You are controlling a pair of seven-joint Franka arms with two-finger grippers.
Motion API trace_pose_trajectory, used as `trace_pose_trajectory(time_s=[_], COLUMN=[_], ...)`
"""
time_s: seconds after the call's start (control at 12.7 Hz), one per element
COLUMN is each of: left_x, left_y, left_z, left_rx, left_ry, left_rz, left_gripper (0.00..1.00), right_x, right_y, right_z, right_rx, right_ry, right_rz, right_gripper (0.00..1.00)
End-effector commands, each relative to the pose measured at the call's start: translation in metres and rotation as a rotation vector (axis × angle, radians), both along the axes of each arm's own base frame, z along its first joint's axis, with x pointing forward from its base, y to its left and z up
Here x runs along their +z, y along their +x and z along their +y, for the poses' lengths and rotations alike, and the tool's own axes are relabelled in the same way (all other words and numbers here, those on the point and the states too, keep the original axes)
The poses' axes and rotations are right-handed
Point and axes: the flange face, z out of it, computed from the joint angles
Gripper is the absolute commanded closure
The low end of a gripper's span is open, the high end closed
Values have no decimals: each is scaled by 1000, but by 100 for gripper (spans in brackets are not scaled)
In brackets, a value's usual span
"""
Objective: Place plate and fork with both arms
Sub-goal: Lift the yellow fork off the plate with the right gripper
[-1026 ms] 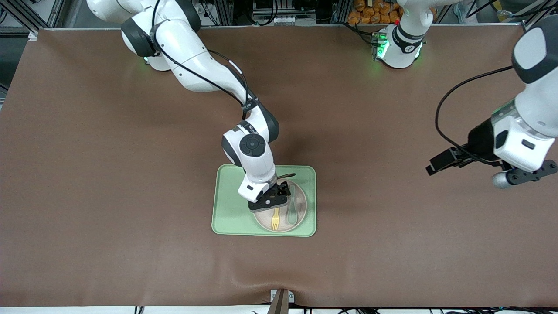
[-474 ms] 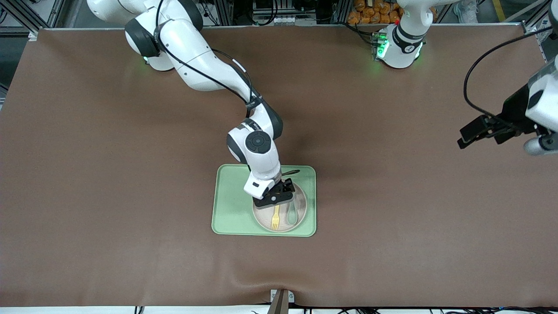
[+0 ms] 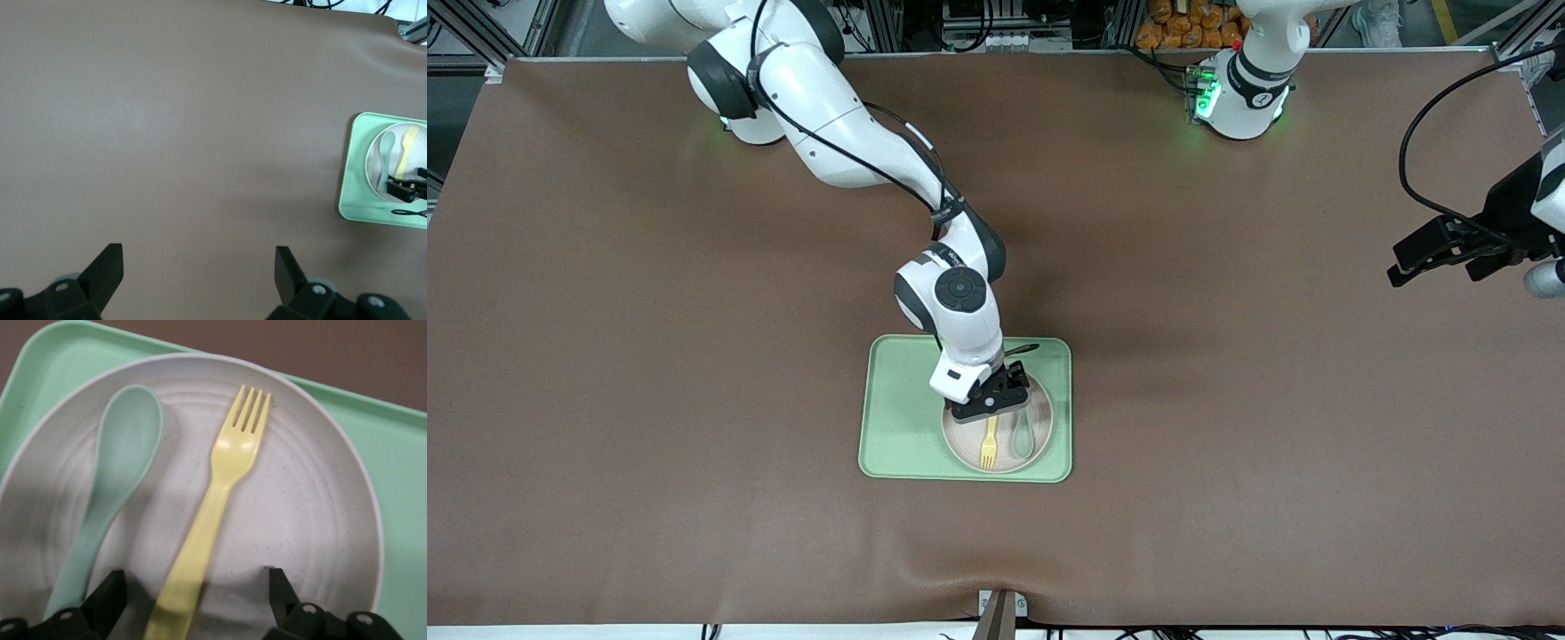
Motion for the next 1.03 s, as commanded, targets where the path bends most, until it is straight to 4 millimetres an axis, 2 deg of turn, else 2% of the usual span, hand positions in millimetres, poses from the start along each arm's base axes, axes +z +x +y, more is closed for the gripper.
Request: trace_pose_trajectory(time_s=[0.0,0.08,0.32,0.55,0.71,0.95], left_x=[9,12,21,26,23,24], left_y=[-18,-23,-30,-31,-26,-27], left_z=[12,13,6,-3,-2,-6], left_rx=[-25,-20,-30,-35,-34,-44], left_ry=[31,35,39,39,22,21], left_rz=[-3,-5,-22,-32,-38,-41], left_gripper=[0,0,0,0,0,0], right_x=[-4,-3,5,23,26,54], right_y=[1,1,2,8,8,9], right_z=[5,5,5,1,-2,-13], right_rx=[20,19,6,-37,-58,-83], right_ry=[-35,-37,-29,22,29,15], right_rz=[-35,-33,-28,-12,13,40], right_gripper=[85,100,100,100,100,100])
